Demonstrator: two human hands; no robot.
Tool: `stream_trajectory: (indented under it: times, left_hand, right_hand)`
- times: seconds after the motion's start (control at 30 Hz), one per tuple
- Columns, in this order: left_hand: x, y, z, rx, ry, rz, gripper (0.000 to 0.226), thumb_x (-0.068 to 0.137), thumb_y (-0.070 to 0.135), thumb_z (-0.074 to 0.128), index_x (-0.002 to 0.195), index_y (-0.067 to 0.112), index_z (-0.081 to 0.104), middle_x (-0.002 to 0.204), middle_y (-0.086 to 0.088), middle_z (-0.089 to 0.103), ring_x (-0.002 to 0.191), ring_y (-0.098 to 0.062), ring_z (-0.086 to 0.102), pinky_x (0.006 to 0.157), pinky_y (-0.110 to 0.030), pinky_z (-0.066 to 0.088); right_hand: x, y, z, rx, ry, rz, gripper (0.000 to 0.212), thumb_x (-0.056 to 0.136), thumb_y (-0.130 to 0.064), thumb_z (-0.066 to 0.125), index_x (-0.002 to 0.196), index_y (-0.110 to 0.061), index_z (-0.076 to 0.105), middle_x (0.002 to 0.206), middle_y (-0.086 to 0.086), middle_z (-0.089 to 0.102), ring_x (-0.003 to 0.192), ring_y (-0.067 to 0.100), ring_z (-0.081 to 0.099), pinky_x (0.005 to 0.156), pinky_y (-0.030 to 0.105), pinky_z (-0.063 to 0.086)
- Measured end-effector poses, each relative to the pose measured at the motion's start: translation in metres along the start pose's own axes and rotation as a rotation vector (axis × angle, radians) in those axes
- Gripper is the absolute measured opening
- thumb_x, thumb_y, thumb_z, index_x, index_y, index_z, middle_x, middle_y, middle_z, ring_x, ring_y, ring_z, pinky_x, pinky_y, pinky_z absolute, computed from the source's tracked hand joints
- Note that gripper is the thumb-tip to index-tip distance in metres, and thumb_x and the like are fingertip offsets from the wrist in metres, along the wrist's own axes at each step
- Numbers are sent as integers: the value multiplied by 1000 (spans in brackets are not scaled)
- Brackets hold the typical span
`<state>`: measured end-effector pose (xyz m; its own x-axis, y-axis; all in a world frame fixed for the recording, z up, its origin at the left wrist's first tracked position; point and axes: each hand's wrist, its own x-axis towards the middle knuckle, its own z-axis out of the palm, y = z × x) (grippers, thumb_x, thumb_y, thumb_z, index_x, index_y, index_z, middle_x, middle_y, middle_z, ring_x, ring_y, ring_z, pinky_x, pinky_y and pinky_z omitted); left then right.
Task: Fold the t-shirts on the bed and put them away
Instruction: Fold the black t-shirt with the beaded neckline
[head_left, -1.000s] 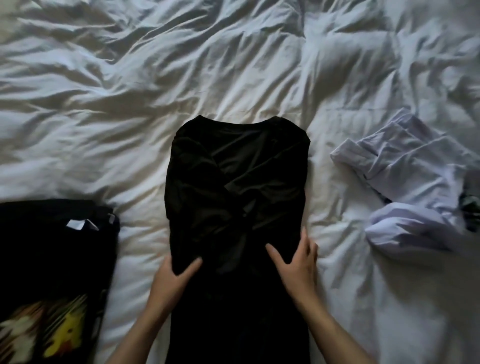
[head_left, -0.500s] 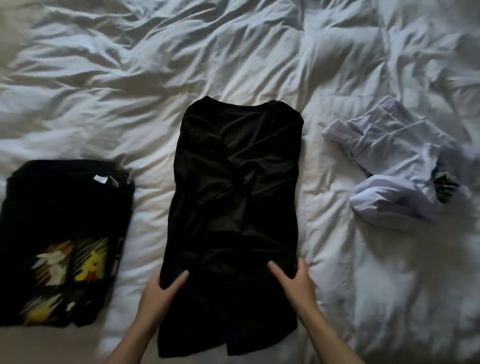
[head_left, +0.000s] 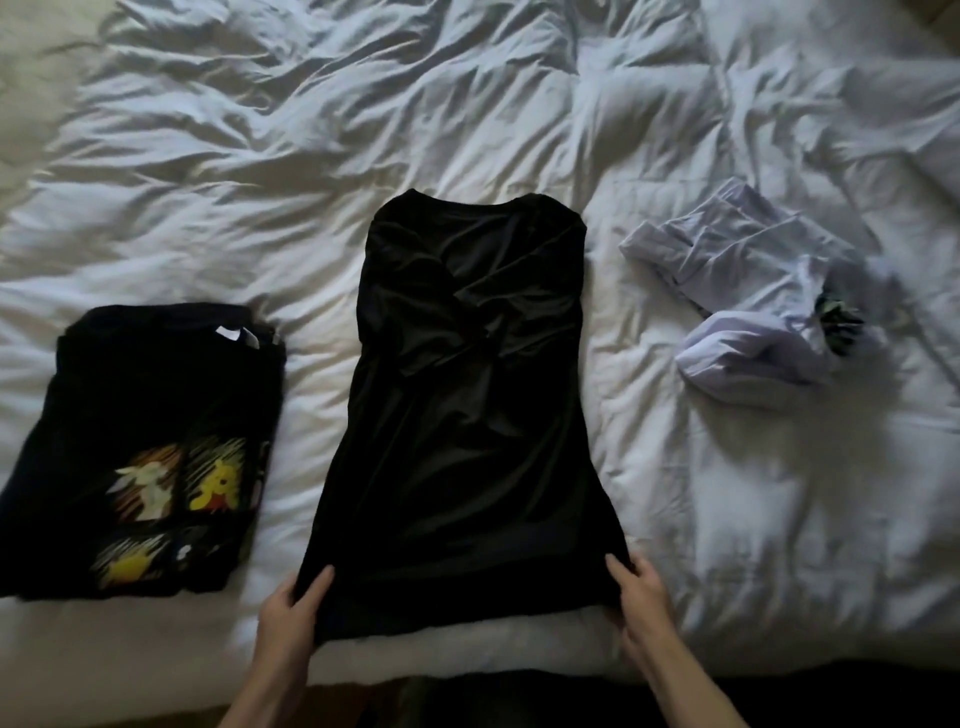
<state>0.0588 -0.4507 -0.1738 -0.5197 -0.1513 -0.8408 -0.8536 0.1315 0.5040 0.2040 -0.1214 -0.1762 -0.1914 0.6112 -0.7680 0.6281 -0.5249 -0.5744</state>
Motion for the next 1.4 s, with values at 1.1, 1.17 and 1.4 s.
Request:
stream_trajectory:
  times: [1.1,1.17,1.4]
  left_hand:
    - [-41,-32,-16,485,137,155,39,94,40,61,116,8,58,109,-13,60,98,-29,56,86,-43,47]
    - [-39,-18,-7,594,195,315,43,93,49,59,120,16,55,115,-8,56,103,-25,54,85,-40,46]
    - [6,37,28,657,13,357,33,97,44,54,108,15,68,94,1,69,87,-19,64,69,-34,50]
  right_hand:
    - [-37,29,-2,-619,286,-187,52,90,-21,61,134,-3,41,136,24,48,124,40,46,101,46,38]
    - [-36,7,4,-691,231,-340,62,92,-32,63,141,-8,36,140,20,43,128,36,43,102,45,37]
    - [-5,-32,31,-858,-2,-176,30,95,-31,53,117,-12,48,121,13,60,109,32,59,96,45,48]
